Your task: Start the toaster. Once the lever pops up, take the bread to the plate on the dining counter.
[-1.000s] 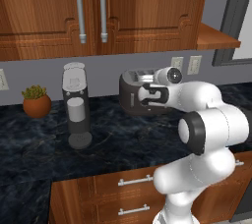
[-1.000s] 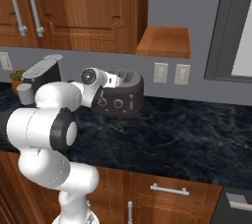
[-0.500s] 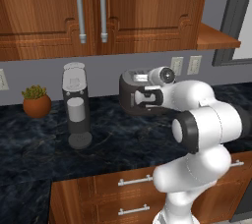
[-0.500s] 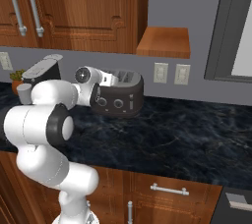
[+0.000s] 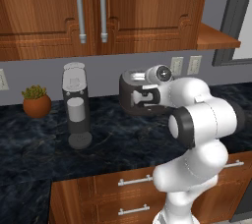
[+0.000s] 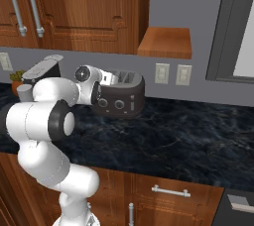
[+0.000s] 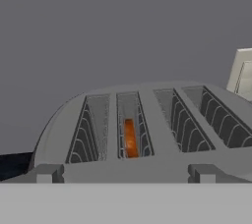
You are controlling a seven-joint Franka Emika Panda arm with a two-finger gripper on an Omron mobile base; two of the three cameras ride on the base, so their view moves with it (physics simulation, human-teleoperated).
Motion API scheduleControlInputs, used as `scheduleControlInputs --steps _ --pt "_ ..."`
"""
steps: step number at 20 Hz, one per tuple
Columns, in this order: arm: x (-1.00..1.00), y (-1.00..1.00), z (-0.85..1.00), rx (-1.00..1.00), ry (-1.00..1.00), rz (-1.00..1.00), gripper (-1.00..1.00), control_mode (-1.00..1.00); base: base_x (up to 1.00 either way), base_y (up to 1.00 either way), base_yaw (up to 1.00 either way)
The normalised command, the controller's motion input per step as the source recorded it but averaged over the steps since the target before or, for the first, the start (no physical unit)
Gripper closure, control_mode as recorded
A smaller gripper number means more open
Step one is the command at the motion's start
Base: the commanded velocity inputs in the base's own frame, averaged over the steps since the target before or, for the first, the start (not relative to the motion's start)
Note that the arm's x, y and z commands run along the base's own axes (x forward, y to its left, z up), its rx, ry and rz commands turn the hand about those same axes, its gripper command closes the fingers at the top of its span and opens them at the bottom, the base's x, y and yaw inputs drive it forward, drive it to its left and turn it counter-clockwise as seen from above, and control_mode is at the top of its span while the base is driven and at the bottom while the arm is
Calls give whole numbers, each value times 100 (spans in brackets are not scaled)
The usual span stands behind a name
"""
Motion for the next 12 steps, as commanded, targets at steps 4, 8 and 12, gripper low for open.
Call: scheduleControlInputs --steps 4,8,12 --pt "9 -4 0 0 0 8 -100 -100 0 0 0" --pt "3 -5 0 0 0 3 -100 -100 0 0 0" --pt "0 -22 0 0 0 0 -100 -100 0 0 0"
